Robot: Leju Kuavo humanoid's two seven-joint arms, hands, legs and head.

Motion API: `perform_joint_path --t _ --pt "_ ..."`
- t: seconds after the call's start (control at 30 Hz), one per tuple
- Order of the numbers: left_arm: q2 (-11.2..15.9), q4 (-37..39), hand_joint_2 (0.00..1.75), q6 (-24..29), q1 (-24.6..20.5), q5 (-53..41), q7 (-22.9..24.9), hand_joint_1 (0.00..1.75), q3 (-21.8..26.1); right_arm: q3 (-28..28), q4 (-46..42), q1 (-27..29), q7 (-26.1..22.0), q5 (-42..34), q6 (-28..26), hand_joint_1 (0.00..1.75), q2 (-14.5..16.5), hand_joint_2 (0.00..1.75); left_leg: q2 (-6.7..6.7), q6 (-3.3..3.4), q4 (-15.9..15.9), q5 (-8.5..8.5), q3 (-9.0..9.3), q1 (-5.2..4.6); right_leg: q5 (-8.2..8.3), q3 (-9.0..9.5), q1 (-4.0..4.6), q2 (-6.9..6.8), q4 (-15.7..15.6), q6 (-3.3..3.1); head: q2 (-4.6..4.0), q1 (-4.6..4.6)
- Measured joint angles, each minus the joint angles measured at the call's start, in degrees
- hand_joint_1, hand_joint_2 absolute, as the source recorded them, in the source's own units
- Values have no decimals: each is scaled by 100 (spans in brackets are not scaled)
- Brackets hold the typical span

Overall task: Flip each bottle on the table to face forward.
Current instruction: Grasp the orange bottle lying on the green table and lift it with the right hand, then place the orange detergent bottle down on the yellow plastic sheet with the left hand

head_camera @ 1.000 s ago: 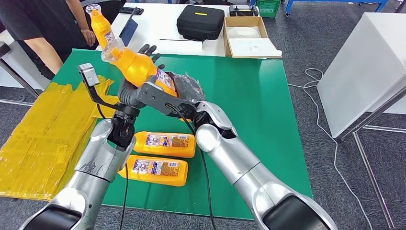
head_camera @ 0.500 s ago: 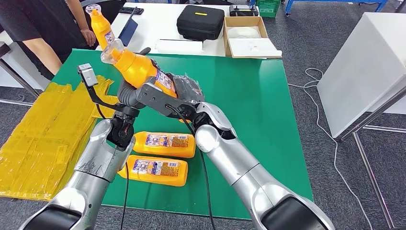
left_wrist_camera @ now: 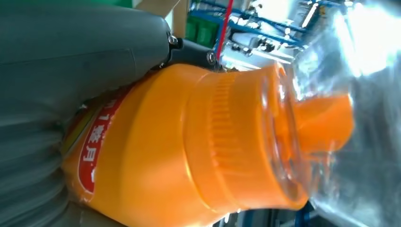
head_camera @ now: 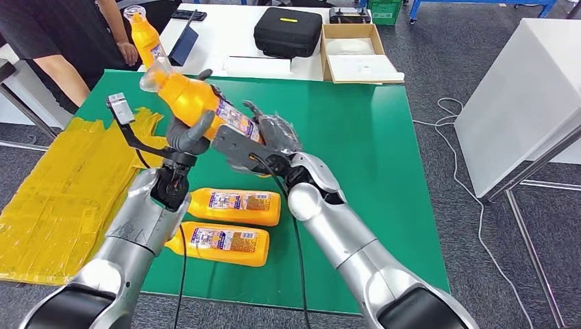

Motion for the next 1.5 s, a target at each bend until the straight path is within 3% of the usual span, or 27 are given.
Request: perform_joint_path --t 0.2,0.37,0.47,0.6,0.67,0.97,1.07,1.23,1.33,1.5 --pt "135 396 175 33 -205 -282 -206 175 292 -319 -705 350 1 6 45 0 -322 0 0 0 0 0 -4 0 0 0 -1 -1 1 0 0 2" --pt "570 659 175 403 -274 -660 -405 175 917 -752 -1181 499 11 5 170 0 -758 0 18 0 0 -1 -1 3 0 -2 -1 7 1 0 0 0" --pt "786 675 175 952 -297 -1352 -583 175 1256 -908 -1251 532 -32 5 213 0 -939 0 10 -2 1 1 0 7 0 -5 1 3 1 0 0 -1" --pt "908 469 175 2917 -312 -3592 -636 175 1451 -924 -1363 581 -37 4 231 0 -1018 0 5 -7 0 5 -9 12 0 -6 3 0 4 0 0 1" --pt "958 345 175 3529 -339 -4396 -547 175 1569 -924 -1439 628 -11 -3 244 0 -1054 0 17 -7 0 4 -7 11 1 -6 3 8 4 0 0 0" --pt "989 157 175 3733 -386 -5020 -521 175 1928 -916 -1573 686 16 -36 263 0 -1111 0 3 -7 1 4 -9 9 1 -6 2 1 3 0 0 1" --pt "1049 165 175 4565 -389 -6052 -384 175 1952 -911 -1589 696 3 -85 319 0 -1114 0 6 -7 1 4 -9 10 1 -5 1 2 3 0 0 2" --pt "1430 612 175 6187 -372 -8344 -40 175 1881 -863 -1603 716 -132 -287 438 0 -1152 0 10 -7 -1 4 -5 12 0 -7 2 6 3 0 0 0" --pt "1647 1008 175 6563 -266 -9120 28 175 1851 -810 -1603 716 -233 -409 458 0 -1187 0 12 -7 -3 4 -5 13 0 -7 2 6 3 -1 0 -1" --pt "1800 1426 175 6627 7 -9939 57 175 1942 -703 -1601 714 -299 -504 467 0 -1262 0 8 -7 -3 4 -7 12 0 -7 4 6 3 -1 0 2"
